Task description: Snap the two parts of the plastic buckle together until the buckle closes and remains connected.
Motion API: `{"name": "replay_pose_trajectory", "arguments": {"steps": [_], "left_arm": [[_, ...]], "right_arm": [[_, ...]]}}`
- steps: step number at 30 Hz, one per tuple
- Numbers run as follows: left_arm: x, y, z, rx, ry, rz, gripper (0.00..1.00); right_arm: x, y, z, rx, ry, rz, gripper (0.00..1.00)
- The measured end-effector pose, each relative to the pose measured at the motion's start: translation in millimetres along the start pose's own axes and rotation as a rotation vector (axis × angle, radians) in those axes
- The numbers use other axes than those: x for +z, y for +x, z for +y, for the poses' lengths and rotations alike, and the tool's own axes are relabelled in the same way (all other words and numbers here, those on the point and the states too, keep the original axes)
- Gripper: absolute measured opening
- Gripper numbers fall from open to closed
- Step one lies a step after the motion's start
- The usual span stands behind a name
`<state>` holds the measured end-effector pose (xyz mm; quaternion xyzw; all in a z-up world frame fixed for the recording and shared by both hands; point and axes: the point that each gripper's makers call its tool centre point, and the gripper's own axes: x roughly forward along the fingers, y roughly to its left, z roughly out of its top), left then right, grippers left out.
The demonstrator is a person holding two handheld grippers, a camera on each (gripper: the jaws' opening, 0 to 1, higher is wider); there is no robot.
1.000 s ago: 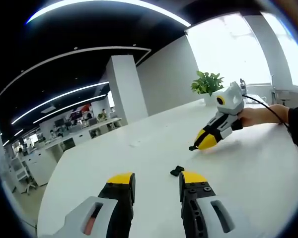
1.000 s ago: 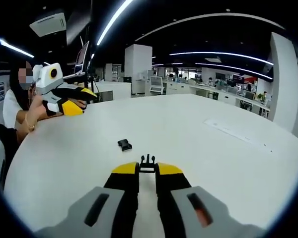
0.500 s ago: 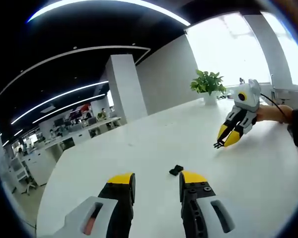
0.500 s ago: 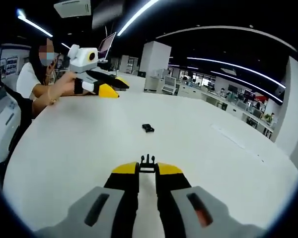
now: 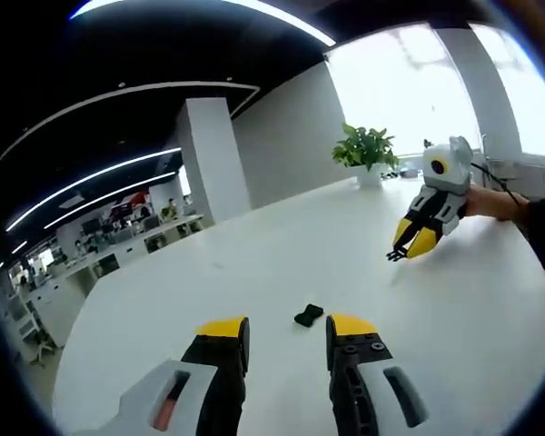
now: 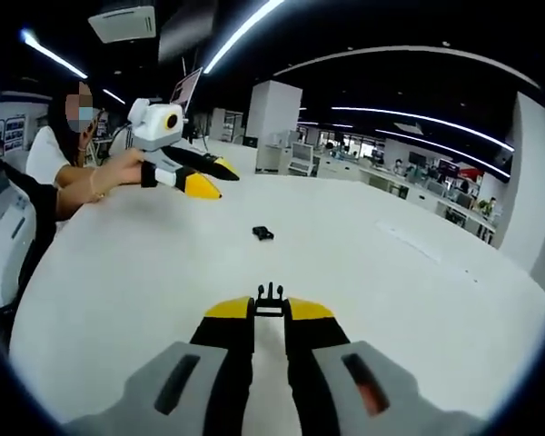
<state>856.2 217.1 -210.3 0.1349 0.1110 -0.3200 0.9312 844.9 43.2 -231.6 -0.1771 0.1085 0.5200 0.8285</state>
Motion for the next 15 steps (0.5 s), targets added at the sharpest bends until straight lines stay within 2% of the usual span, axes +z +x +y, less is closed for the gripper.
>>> {"name": "replay_pose_trajectory", "arguments": {"steps": [9, 15], "left_arm": [[1.9, 18, -10.3, -0.058, 0.032, 0.017, 0.34], [-0.1, 36, -8.1, -0.041, 0.04, 0.063, 0.34]], "right_arm": [[0.2, -3, -5, -0.02, 0.039, -0.008, 0.13], [0.3, -5, -8, -0.033, 0.049, -0.012, 0.13]]}}
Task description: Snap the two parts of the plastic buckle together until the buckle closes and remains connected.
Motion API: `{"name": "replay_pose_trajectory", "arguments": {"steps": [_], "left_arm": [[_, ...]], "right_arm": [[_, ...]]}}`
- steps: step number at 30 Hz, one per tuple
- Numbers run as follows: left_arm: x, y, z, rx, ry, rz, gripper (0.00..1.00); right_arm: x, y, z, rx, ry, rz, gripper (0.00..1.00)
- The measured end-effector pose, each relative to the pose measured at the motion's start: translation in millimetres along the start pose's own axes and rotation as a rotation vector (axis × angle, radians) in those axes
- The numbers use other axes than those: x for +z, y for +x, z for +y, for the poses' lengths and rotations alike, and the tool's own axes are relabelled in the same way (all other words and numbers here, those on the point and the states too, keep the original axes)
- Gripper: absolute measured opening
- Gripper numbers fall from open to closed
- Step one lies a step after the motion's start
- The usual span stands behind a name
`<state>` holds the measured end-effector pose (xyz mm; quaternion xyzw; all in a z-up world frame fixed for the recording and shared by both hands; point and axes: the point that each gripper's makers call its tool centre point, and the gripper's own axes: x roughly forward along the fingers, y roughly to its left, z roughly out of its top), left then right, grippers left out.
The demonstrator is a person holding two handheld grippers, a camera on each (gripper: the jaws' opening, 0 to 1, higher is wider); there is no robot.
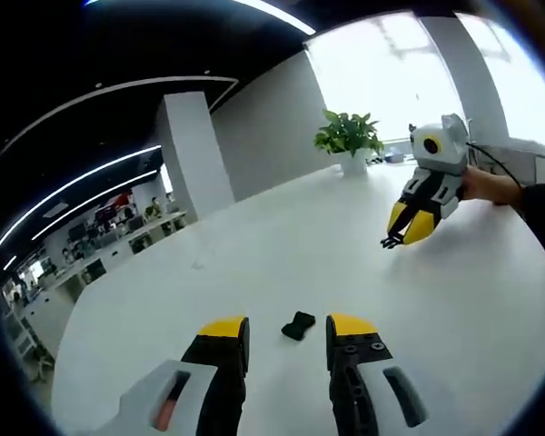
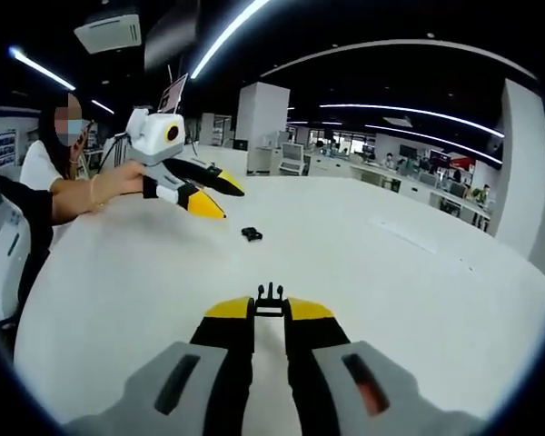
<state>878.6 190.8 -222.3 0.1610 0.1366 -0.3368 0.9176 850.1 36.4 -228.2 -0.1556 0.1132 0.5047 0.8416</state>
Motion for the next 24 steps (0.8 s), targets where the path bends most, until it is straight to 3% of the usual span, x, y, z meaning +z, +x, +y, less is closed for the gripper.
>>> {"name": "replay_pose_trajectory", "arguments": {"steps": [4, 8, 15, 24], "left_arm": [[-0.2, 12, 12.1, 0.046, -0.036, 0.007, 0.33], [-4.1, 20, 27.7, 0.117, -0.019, 0.017, 0.32], [-20.2, 29, 39.2, 0.167, -0.023, 0.06, 0.32], [-27.2, 33, 41.9, 0.18, -0.039, 0.074, 0.32]], "right_arm": [[-0.2, 0, -2, -0.009, 0.008, -0.001, 0.13], [-1.4, 0, -2, -0.012, 0.027, -0.003, 0.13], [-5.7, 3, -3, -0.01, 0.058, -0.006, 0.13], [-15.4, 4, -6, 0.006, 0.154, -0.009, 0.13]]}}
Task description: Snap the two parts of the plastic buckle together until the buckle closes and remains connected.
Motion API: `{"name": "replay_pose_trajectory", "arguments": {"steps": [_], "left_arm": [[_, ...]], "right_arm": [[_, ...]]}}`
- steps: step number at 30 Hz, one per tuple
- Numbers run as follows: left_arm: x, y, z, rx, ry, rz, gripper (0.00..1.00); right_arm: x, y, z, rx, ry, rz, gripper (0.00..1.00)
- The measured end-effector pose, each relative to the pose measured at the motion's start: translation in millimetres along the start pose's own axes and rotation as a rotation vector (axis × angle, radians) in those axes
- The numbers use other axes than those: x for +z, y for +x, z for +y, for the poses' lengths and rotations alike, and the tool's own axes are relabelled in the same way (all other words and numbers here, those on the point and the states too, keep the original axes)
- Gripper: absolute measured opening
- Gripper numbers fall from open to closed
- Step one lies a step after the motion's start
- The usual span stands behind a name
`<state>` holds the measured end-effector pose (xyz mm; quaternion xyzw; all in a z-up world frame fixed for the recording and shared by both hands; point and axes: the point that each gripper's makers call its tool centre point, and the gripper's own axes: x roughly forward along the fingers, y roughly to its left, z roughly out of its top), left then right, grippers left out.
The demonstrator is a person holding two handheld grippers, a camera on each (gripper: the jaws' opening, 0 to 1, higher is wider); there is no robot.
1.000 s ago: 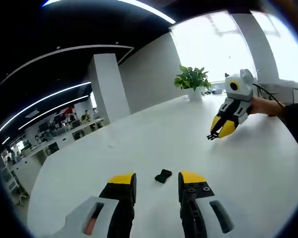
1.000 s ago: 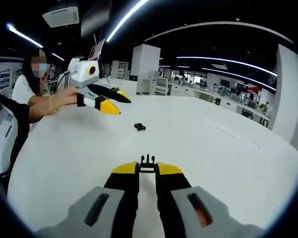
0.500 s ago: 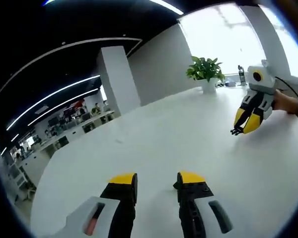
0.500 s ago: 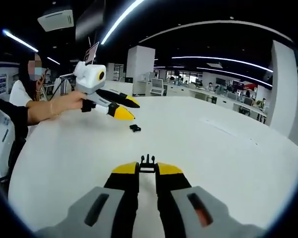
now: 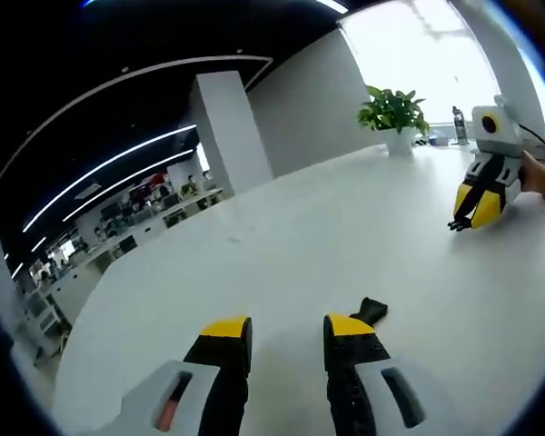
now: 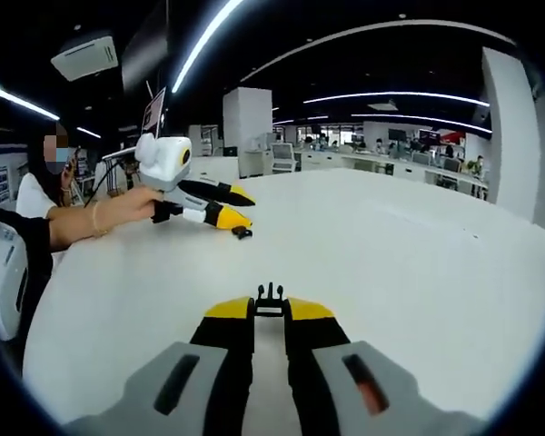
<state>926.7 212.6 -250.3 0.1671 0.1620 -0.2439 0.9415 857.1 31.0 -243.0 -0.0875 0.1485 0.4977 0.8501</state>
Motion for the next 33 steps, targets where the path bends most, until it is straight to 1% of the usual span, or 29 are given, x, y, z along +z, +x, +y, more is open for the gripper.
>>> {"name": "replay_pose_trajectory", "arguments": {"steps": [4, 11, 15, 26, 29, 33], "left_arm": [[1.8, 0, -0.2, 0.013, 0.042, -0.003, 0.32], [3.9, 0, -7.2, -0.013, 0.059, -0.013, 0.31], [4.4, -2, -13.6, -0.041, 0.046, -0.015, 0.32], [4.0, -9, -24.4, -0.082, 0.056, -0.018, 0.31], [3.6, -12, -26.6, -0.087, 0.075, -0.02, 0.31], [4.1, -13, -28.2, -0.073, 0.121, -0.028, 0.31]], "right_arm": [[-0.5, -1, -2, -0.005, 0.003, -0.001, 0.13], [0.9, -4, -4, -0.007, 0.022, -0.012, 0.13], [1.5, -5, -3, -0.005, 0.024, -0.015, 0.13], [2.4, -7, -3, -0.005, 0.034, -0.02, 0.13], [2.7, -7, -3, -0.006, 0.034, -0.021, 0.13], [3.1, -8, -3, -0.009, 0.038, -0.023, 0.13]]}}
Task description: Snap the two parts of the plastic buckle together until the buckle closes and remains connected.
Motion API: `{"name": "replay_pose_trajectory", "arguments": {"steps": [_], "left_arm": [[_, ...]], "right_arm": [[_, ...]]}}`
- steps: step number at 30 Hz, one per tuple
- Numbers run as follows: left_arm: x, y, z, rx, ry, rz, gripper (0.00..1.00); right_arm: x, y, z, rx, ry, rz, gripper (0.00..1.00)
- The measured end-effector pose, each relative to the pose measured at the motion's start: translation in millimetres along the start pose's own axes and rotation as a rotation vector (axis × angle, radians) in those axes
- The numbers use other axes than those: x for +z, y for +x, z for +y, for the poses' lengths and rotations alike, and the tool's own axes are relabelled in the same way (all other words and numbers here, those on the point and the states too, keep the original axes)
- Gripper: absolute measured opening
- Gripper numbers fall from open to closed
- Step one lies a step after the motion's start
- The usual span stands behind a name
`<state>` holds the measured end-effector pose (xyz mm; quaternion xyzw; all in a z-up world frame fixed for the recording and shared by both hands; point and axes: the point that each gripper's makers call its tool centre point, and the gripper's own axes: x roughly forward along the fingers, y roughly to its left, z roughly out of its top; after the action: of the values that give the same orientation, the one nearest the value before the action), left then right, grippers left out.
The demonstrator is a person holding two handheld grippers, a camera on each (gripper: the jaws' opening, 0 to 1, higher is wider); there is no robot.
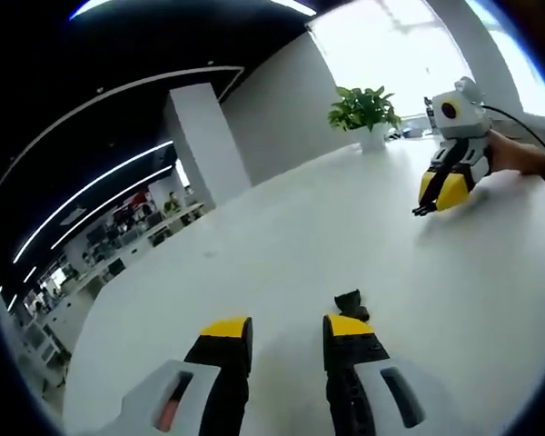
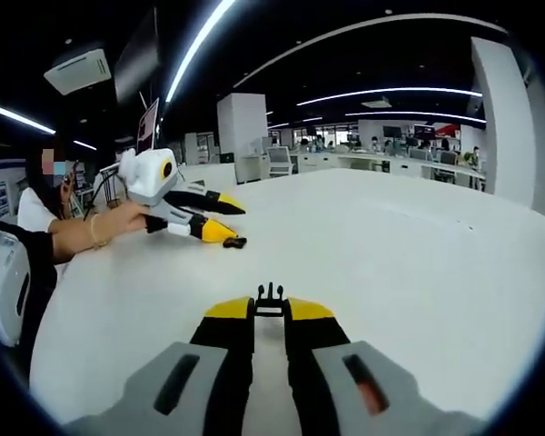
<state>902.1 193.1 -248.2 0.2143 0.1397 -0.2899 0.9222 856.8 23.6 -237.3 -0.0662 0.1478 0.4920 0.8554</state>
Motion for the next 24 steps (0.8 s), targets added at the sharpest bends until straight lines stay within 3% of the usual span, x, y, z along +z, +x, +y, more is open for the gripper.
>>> {"name": "replay_pose_trajectory", "arguments": {"steps": [11, 24], "left_arm": [[3.8, -6, -15.5, -0.057, -0.001, -0.006, 0.32], [6.7, 1, -21.6, -0.1, -0.061, -0.029, 0.32]], "right_arm": [[-3.3, 0, -4, -0.013, 0.007, 0.012, 0.13], [-4.5, 0, -4, -0.01, 0.013, 0.017, 0.13]]}}
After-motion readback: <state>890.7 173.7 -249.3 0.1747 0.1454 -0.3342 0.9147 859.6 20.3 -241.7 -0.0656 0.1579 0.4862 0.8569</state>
